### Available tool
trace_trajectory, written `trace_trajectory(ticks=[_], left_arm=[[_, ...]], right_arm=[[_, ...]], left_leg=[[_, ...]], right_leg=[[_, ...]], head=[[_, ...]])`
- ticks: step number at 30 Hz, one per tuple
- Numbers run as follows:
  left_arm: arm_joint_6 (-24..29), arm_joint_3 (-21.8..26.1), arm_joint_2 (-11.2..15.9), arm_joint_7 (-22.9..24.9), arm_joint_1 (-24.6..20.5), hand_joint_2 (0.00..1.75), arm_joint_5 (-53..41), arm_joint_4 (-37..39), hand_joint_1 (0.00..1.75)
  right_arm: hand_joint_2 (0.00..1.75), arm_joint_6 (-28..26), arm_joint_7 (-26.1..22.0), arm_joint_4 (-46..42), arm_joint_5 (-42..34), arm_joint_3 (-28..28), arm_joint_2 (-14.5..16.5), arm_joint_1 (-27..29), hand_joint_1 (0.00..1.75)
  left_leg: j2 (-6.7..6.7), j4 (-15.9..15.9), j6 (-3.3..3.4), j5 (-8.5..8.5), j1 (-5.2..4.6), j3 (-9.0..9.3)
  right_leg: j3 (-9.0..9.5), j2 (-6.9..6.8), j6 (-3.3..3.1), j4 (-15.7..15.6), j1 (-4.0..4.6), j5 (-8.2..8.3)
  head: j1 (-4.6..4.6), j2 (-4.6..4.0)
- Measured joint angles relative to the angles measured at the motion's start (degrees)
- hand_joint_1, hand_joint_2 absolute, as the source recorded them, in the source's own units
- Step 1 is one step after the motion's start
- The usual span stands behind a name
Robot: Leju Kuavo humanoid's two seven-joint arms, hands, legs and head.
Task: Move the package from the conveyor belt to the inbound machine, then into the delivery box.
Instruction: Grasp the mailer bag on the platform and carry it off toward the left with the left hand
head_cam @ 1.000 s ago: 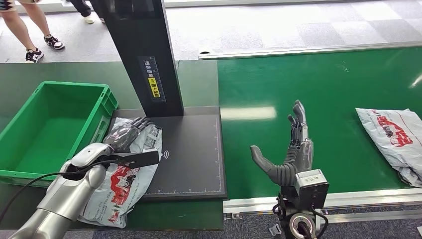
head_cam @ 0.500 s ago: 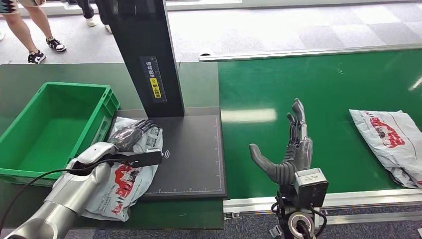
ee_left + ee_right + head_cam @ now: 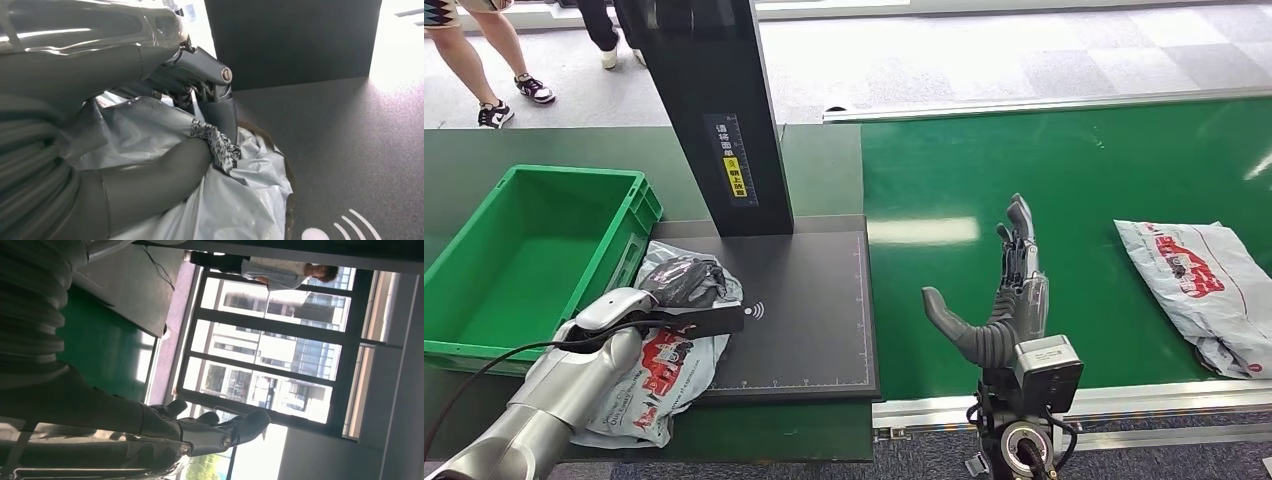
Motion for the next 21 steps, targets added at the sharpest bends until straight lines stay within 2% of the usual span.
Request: trace_trajectory(ticks=[8,12,16,18,21], left_arm=[[0.28,-0.52,0.21,-0.43,0.01,1.75,1.03,0.17,1.75],[3.07,-1.15,0.62,-4.02,1.04,1.75,5.46,-0.99,1.75],[9.95,-1.34,0.84,-10.12,4.83,1.75,14.33,-9.65,1.75],[12.28,-1.36,0.80,-11.06,6.22,1.75,16.51,-15.11,1.75],[13.09,-1.37,0.83,-11.10,7.51,1.75,17.14,-20.94,1.75]], right_arm=[[1.75,-0.13,0.00,0.04,-0.17,0.27,-0.03,-0.05,0.00],[1.75,-0.32,-0.02,0.12,-0.61,0.33,-0.15,-0.09,0.00],[1.75,-0.33,-0.08,0.13,-1.03,0.29,-0.28,-0.10,0.00],[1.75,-0.33,-0.09,0.13,-1.05,0.27,-0.28,-0.10,0.00],[1.75,-0.33,-0.11,0.13,-1.05,0.21,-0.28,-0.10,0.00]], left_leg=[[0.00,0.00,-0.01,-0.01,0.00,-0.08],[0.01,0.00,0.00,0.00,0.00,-0.10],[0.02,0.03,0.00,0.01,0.00,-0.32],[0.01,0.03,0.00,0.01,0.00,-0.43],[0.01,0.03,0.00,0.00,0.00,-0.48]], right_leg=[[-0.08,0.00,0.00,0.00,0.00,-0.01],[-0.13,0.00,0.00,0.00,0.00,0.00],[-0.34,0.01,0.00,0.00,-0.01,0.01],[-0.42,0.00,0.01,0.00,-0.01,0.01],[-0.49,0.01,0.01,0.00,-0.01,0.01]], head=[[0.01,0.00],[0.01,0.00],[0.02,0.00],[0.02,0.00],[0.01,0.00]])
